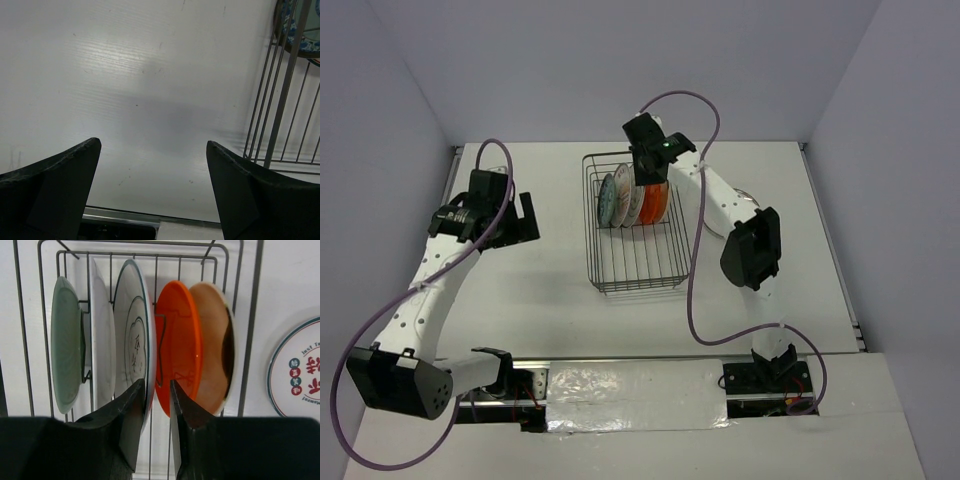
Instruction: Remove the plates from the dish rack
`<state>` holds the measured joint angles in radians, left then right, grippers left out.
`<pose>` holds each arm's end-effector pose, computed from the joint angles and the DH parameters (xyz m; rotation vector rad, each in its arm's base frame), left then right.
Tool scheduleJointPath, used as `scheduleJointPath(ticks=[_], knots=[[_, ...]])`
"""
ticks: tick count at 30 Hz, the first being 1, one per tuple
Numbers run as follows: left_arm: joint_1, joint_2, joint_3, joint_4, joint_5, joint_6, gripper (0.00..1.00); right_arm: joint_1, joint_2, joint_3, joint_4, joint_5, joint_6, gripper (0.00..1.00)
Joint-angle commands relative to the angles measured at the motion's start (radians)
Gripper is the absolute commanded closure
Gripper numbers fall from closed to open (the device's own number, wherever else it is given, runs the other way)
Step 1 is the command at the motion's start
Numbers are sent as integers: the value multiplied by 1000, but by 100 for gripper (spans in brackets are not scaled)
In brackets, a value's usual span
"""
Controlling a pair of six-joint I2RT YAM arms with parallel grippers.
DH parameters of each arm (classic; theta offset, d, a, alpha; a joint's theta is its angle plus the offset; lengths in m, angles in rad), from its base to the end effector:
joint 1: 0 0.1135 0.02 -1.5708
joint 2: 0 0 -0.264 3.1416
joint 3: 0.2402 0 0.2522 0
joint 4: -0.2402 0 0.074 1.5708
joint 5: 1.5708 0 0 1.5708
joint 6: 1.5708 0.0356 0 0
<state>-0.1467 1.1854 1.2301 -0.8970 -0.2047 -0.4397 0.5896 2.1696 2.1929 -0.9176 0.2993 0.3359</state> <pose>0.2330 -0.0271 0.3471 -0.4415 2.3587 -0.0245 0.4047 0.2581 0.3130 -0.1780 2.4056 0.0533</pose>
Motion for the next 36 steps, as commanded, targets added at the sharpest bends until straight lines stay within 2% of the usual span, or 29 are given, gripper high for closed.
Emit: scheduleJointPath(ticks=[1,4,5,8,13,16,20,22,23,24,25,26,27,28,31,36], knots=[[-4,-26,-20,16,-2,29,0,10,10,-15,22,-26,-1,68],[-4,-30,-38,23,-2,32,1,12,50,34,0,-48,8,69],[-4,-30,-43,26,-4,35,0,16,56,51,-3,-49,14,72],[-4,-29,-46,26,-12,41,1,16,55,94,-38,1,61,100],[-4,-20,-44,35,-15,41,1,15,-86,186,-121,174,124,100],[-4,3,-23,52,16,30,0,-26,-207,211,-179,293,144,100],[-5,45,40,59,45,27,0,-161,-404,-8,-155,279,199,100],[-5,68,57,56,42,30,0,-272,-551,-161,-39,232,218,100],[-7,71,71,55,41,30,0,-313,-600,-347,18,194,242,100],[-7,77,75,55,42,29,1,-359,-649,-455,93,134,252,100],[-8,79,78,56,45,29,1,-457,-733,-558,176,-47,264,100],[-11,79,80,56,48,29,0,-520,-764,-778,388,-171,296,100],[-11,74,78,59,63,27,0,-575,-801,-885,504,-283,323,100],[-13,72,77,66,77,29,0,-673,-804,-1053,724,-481,372,100],[-17,48,65,76,112,33,1,-750,-768,-1209,967,-607,423,100],[-21,-23,29,102,125,48,0,-769,-677,-1259,1088,-640,385,100]])
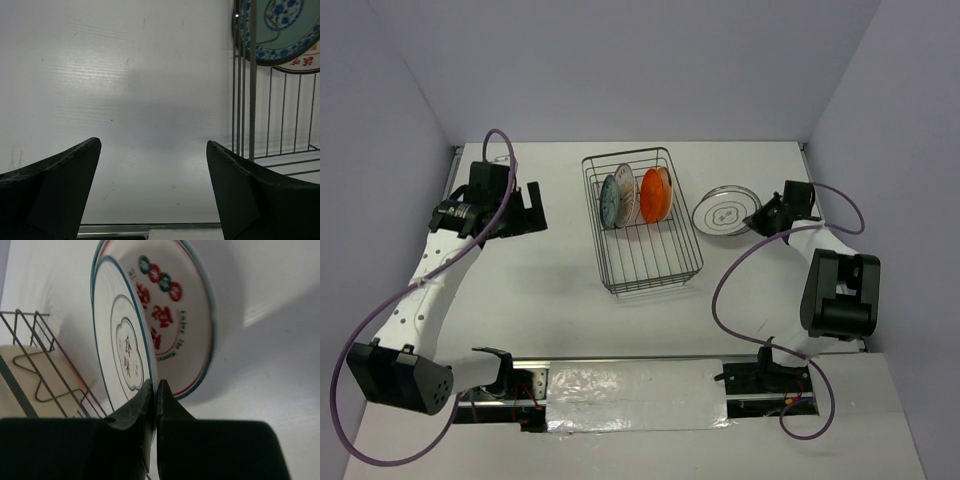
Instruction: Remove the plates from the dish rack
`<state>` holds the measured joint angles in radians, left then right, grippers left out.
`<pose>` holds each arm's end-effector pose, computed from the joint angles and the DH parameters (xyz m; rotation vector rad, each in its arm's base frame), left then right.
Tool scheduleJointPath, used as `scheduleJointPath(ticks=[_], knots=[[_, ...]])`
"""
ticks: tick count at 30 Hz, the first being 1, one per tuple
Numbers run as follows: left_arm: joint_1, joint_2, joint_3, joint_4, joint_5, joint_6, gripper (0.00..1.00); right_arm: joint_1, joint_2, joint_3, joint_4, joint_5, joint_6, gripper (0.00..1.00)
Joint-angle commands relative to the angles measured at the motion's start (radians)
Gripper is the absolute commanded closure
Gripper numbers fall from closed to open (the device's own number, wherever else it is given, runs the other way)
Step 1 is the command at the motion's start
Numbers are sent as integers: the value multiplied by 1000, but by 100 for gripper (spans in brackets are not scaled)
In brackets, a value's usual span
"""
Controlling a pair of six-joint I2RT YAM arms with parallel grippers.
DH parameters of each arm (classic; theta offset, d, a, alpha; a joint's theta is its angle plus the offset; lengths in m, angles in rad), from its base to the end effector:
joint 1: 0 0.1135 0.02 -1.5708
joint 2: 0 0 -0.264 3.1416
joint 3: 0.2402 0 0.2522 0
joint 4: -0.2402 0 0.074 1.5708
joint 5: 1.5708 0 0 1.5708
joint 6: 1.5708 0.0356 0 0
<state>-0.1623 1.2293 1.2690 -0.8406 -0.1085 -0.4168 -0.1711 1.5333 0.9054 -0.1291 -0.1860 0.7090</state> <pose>0.2475 -0.0366 0.3534 -0.3525 2.3445 -0.1508 0.3192 -0.0485 0.2071 0.9196 2.1759 0.4825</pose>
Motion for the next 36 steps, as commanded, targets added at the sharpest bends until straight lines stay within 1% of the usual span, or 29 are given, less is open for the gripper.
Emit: scheduleJointPath(ticks=[1,4,6,7,9,11,13,14,15,16,17,18,19,20,21,22,23,24,25,27,28,29,30,31,32,33,34,35,36], knots=[[-5,-74,-19,47,38,33,0,-8,-29,27,307,-147,-5,100],[-5,-93,-31,49,67,46,0,-19,31,7,333,-119,-22,100],[-6,-105,-46,46,69,42,0,-34,74,-9,362,-145,-19,100],[-6,-109,-59,46,66,44,0,-34,83,-14,350,-132,-22,100],[-6,-120,-68,46,58,44,1,-34,102,-22,344,-116,-28,97],[-6,-123,-74,44,53,47,0,-34,110,-26,330,-106,-37,85],[-5,-116,-71,38,44,50,1,-34,122,-29,319,-95,-46,77],[-6,-113,-71,35,43,53,1,-34,125,-33,318,-93,-48,70],[-6,-110,-65,34,41,55,0,-34,126,-22,294,-89,-55,61],[-6,-106,-63,35,40,56,1,-31,128,-14,278,-78,-65,39],[-6,-100,-62,35,40,58,0,-27,123,3,243,-57,-74,34],[-6,-96,-59,35,38,56,1,-15,116,66,92,-2,-109,31],[-6,-91,-54,34,36,58,0,37,101,120,-22,207,-129,21],[-6,-88,-51,32,27,58,0,120,102,254,-273,359,-137,4],[-6,-87,-51,32,20,58,0,165,113,326,-390,517,-122,0],[-6,-80,-51,32,15,59,0,215,145,395,-493,748,-114,0],[-6,-79,-51,32,12,59,0,252,163,458,-577,820,-97,0],[-8,-73,-53,35,-3,61,0,313,192,578,-716,867,-62,0],[-8,-70,-53,35,-8,62,1,349,194,627,-750,859,-62,0],[-9,-62,-45,35,-35,61,0,434,185,726,-742,849,-114,0],[-9,-53,-39,34,-40,59,0,525,170,757,-704,820,-153,1],[-9,-50,-34,26,-48,56,0,568,156,763,-529,666,-307,2],[-9,-45,-25,26,-54,53,0,608,143,764,-453,570,-377,7],[-8,-42,-20,26,-53,53,0,674,154,779,-408,518,-414,9],[-9,-42,-16,29,-48,52,1,695,183,881,-428,517,-448,12],[-9,-40,-14,29,-46,50,0,714,280,953,-467,523,-457,17],[-9,-40,-13,28,-45,50,1,726,335,1040,-522,536,-460,19],[-9,-42,-13,26,-42,49,0,746,385,1181,-591,533,-485,22],[-9,-44,-13,26,-43,49,1,757,466,1234,-610,534,-499,26]])
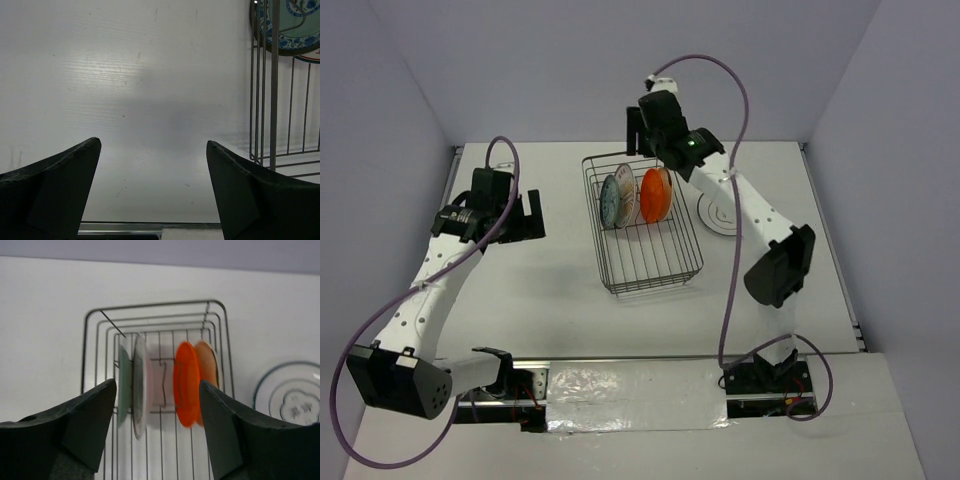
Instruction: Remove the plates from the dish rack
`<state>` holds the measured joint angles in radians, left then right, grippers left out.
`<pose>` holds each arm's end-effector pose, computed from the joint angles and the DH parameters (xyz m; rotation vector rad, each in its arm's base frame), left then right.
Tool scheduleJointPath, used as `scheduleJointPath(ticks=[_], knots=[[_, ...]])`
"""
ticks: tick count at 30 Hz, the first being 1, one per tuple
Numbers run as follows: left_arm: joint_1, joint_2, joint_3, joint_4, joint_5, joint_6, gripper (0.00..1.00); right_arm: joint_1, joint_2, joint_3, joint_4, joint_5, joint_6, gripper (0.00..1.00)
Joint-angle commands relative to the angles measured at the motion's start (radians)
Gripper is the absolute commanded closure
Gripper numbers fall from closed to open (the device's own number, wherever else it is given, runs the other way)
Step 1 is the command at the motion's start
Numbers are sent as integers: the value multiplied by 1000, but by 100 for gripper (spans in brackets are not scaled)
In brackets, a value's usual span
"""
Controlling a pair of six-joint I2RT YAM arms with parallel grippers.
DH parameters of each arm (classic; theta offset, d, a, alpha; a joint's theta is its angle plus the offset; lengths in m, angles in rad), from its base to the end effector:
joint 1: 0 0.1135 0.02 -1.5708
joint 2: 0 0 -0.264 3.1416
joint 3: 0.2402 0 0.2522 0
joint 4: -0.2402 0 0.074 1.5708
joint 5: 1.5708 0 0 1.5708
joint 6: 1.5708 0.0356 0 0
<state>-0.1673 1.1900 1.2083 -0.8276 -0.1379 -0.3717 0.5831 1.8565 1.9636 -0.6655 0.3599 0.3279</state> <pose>0.2385 -0.0353 0.3440 -0.3071 2.3523 -0.0949 0.3596 0.2222 0.3958 -0.0567 2.0933 0.1677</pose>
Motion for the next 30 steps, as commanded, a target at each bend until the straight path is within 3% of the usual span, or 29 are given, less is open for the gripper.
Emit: scheduleJointPath(ticks=[1,5,16,21,23,26,27,29,30], knots=[[-5,-7,45,15,-12,2,1,17,174,226,-92,-4,-130,28],[-3,-24,25,5,-40,16,1,64,299,414,-172,42,-162,36],[-1,-43,-23,4,-68,36,0,84,345,261,-163,-27,-136,47],[-3,-40,-19,1,-74,39,0,90,374,297,-184,-30,-98,55],[-3,-38,-23,7,-72,42,1,90,379,311,-192,-35,-87,63],[-3,-36,-27,8,-71,40,1,89,394,343,-218,-23,-70,65],[-3,-35,-27,7,-66,40,0,89,395,346,-230,-18,-63,69],[-3,-36,-26,7,-65,40,0,90,392,354,-244,10,-56,93],[-3,-38,-24,7,-65,40,0,93,385,365,-253,26,-37,100]])
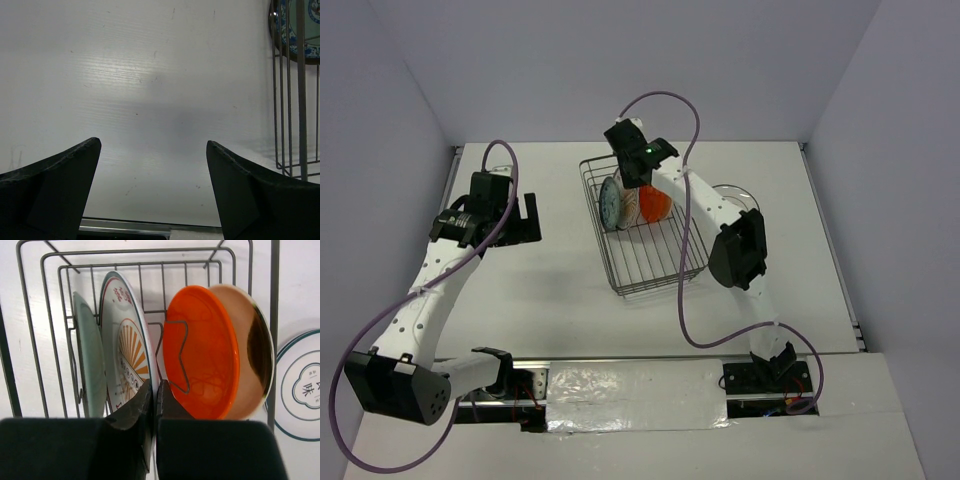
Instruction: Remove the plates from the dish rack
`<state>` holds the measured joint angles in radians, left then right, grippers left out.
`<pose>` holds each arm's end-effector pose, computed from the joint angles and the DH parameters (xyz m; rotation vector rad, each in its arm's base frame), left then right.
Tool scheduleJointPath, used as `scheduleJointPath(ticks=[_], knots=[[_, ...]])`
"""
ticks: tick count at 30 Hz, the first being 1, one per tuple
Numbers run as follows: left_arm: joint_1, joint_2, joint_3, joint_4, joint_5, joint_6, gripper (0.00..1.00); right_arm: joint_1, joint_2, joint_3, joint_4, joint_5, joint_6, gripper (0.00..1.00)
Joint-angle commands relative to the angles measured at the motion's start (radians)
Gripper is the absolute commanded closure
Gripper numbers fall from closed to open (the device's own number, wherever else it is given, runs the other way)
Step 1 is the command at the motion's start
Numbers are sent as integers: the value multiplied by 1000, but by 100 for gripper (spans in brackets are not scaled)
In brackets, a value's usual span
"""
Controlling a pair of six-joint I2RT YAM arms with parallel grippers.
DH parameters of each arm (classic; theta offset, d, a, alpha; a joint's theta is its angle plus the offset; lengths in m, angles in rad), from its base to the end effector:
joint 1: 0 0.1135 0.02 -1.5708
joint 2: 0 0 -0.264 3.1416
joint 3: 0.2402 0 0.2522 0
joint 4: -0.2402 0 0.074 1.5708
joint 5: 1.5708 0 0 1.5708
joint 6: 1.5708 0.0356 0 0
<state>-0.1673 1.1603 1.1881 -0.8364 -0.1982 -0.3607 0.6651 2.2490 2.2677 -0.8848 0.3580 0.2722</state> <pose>0.2310 -0.0319 0.3436 -0.3211 2.3372 -0.0202 0.4003 0.2981 0.3019 -0.3067 2.3453 0.0110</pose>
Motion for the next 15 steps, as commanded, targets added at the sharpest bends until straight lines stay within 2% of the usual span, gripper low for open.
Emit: scheduleJointPath(ticks=[1,4,6,8,10,12,14,15], knots=[[-3,-10,-4,14,-3,29,0,11,-34,65,-42,53,24,100],[-3,-11,-8,17,6,29,0,11,-92,130,-75,105,70,100],[-3,-10,-12,22,8,28,0,11,-118,232,-142,189,107,100],[-3,-2,-7,19,9,26,1,8,-192,268,-174,289,140,100],[-3,2,1,16,11,25,1,-5,-331,222,-149,326,157,100],[-3,15,16,14,13,14,0,-54,-478,103,-128,395,194,100],[-3,27,45,25,29,6,0,-169,-576,-95,-88,395,248,100],[-3,42,63,26,37,-16,0,-221,-680,-197,-44,351,255,100]])
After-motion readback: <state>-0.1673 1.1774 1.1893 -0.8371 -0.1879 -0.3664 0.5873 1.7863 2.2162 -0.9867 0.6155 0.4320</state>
